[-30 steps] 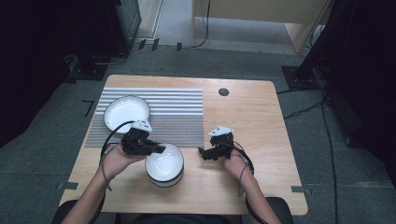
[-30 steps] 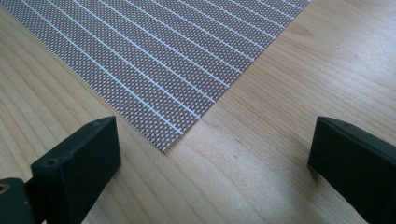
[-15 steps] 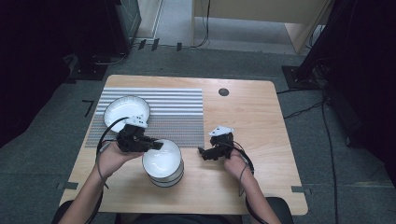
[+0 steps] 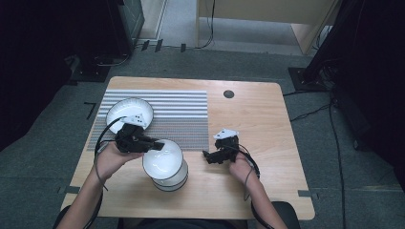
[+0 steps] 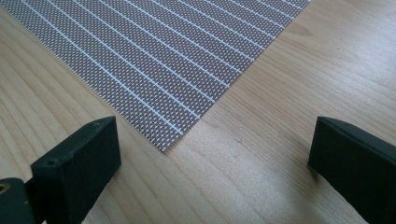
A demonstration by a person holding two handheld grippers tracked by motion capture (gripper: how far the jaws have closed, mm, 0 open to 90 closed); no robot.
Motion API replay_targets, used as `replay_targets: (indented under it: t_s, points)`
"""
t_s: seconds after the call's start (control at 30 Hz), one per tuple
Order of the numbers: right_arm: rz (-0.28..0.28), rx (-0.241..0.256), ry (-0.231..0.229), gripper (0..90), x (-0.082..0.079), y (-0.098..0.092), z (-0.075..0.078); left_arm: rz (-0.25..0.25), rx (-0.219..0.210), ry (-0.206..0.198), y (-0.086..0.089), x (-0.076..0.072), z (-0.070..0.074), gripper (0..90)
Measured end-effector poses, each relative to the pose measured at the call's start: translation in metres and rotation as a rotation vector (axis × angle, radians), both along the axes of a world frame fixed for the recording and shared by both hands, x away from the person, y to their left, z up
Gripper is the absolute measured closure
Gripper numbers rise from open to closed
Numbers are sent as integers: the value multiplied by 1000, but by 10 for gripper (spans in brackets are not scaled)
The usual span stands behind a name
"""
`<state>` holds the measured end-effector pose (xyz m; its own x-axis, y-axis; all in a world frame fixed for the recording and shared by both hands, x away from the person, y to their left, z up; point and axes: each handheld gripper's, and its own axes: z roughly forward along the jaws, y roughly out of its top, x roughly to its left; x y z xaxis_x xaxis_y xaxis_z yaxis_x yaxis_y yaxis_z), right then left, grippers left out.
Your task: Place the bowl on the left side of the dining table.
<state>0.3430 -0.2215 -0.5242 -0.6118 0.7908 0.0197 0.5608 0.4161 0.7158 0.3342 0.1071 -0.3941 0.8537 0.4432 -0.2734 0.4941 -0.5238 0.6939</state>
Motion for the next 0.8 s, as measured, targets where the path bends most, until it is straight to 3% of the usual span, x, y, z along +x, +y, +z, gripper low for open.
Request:
replay_targets:
  t_s: [0.8]
  points:
    - [1, 0, -1, 16, 0, 0, 0, 45, -10, 10, 15, 12, 5, 802]
